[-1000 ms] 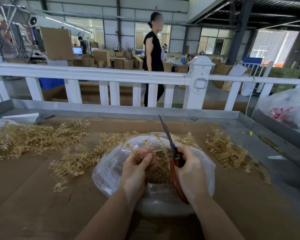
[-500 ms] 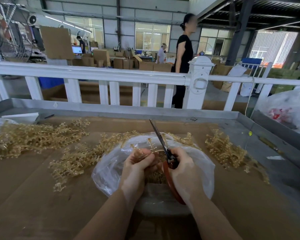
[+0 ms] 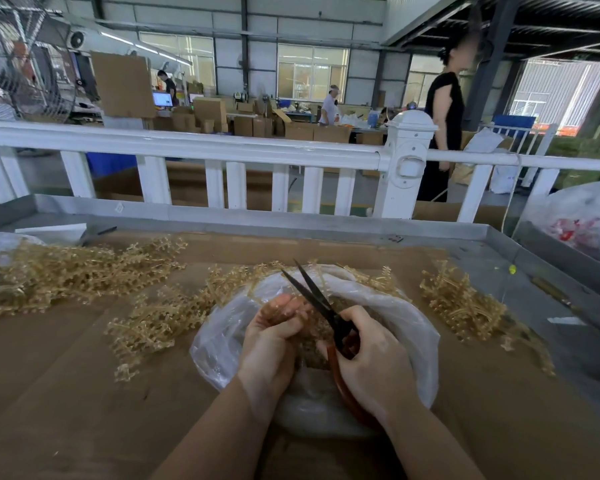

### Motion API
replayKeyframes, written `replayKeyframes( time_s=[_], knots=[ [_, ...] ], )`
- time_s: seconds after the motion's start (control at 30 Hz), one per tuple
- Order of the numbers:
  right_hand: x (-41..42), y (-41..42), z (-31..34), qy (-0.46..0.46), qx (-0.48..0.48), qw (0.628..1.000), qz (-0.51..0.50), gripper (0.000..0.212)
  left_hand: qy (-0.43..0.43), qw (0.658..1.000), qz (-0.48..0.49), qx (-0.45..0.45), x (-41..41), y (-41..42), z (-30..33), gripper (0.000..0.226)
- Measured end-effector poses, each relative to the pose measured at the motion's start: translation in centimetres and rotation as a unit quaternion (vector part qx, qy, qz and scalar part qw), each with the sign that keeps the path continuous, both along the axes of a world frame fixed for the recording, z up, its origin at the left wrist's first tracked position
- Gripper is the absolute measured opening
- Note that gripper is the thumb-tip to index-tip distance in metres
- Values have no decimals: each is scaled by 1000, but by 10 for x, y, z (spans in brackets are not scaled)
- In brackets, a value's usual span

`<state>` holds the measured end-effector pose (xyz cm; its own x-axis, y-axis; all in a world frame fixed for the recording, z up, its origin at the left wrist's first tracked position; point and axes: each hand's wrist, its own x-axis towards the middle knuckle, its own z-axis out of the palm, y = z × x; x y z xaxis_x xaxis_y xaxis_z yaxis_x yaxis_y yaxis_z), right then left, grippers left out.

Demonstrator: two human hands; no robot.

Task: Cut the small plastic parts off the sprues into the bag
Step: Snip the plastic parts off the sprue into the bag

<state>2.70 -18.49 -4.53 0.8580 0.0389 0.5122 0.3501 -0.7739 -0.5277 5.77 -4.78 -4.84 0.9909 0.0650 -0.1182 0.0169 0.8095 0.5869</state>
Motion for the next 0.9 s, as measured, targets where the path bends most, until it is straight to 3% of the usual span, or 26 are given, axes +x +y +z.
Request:
replayKeyframes(
  time_s=[0.17, 0.63, 0.9],
  knots=[
    [-1, -1, -4, -6, -42, 999, 4, 29, 35, 999, 7, -10, 0, 1, 2, 16],
    [-2, -3, -5, -5, -113, 993, 16, 40, 63, 998, 31, 3, 2, 1, 3, 19],
    [0, -3, -8, 12, -132, 991, 10, 47, 22, 999, 26, 3, 0, -2, 4, 22]
  ],
)
